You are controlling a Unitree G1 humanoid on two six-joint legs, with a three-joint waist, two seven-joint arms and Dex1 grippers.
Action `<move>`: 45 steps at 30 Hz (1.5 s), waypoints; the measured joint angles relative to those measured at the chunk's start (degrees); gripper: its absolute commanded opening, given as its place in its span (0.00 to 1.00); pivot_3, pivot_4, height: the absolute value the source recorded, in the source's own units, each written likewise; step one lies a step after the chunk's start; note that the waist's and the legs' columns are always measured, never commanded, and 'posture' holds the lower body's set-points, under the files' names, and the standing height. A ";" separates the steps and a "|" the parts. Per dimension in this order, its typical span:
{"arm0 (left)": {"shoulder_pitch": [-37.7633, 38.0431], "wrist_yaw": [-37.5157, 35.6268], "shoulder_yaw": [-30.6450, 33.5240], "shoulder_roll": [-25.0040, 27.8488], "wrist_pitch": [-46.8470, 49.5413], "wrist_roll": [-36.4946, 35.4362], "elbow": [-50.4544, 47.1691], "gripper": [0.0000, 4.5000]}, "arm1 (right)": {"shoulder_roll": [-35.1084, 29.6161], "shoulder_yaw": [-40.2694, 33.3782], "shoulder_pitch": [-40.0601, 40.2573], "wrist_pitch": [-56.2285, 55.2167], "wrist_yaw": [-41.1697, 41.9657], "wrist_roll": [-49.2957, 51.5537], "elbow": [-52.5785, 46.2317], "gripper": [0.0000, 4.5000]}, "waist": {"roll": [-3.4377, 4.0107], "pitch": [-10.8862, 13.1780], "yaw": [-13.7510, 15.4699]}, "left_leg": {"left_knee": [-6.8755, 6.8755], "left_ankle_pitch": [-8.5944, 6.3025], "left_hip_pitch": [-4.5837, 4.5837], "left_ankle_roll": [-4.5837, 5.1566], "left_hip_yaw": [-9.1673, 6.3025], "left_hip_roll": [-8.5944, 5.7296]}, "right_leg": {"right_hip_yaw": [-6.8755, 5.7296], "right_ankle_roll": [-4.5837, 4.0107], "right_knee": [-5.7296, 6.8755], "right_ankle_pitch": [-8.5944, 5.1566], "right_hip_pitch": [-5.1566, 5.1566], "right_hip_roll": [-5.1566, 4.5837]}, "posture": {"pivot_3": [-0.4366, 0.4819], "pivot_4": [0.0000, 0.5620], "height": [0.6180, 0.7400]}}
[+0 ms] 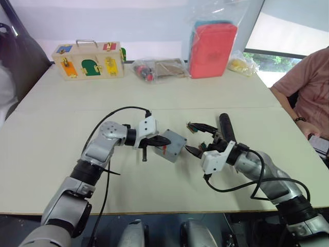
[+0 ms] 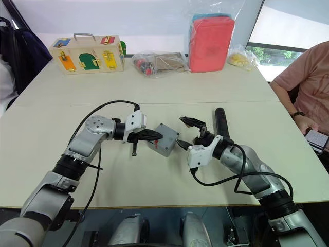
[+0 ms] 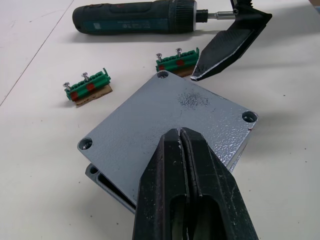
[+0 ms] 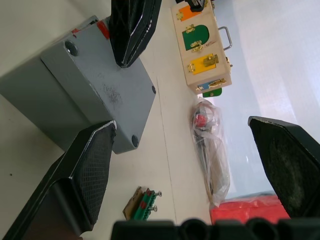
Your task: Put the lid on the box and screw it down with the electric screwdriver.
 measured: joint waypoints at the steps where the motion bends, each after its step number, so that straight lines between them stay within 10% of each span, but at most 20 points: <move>1: 0.00 0.01 0.00 0.00 0.00 0.00 0.01 0.00 | 0.09 0.01 -0.15 -0.04 0.05 -0.01 0.12 0.99 | 0.00 0.00 0.00 | 0.00 0.00 0.00 0.00 0.00 0.00 | 0.00 0.00 0.00 0.00 0.00 0.00 | 0.48 0.27 0.92; 38: 2.01 2.24 2.29 1.33 5.94 -1.75 -5.05 0.00 | 1.75 -0.26 -0.73 0.37 2.27 1.06 0.96 0.99 | 0.01 0.28 -0.04 | -0.13 0.00 -0.12 0.01 -0.01 0.05 | 0.01 -0.08 -0.01 -0.04 -0.20 0.01 | 0.48 0.27 0.92; 45: 0.76 7.03 11.09 0.13 19.92 -12.79 -16.58 0.00 | 2.52 -6.12 5.98 24.54 11.85 21.78 -15.50 0.89 | 0.03 0.62 0.00 | 0.11 0.01 -1.00 -0.01 -0.15 0.12 | -0.05 0.15 0.14 0.10 -0.96 -0.02 | 0.48 0.27 0.92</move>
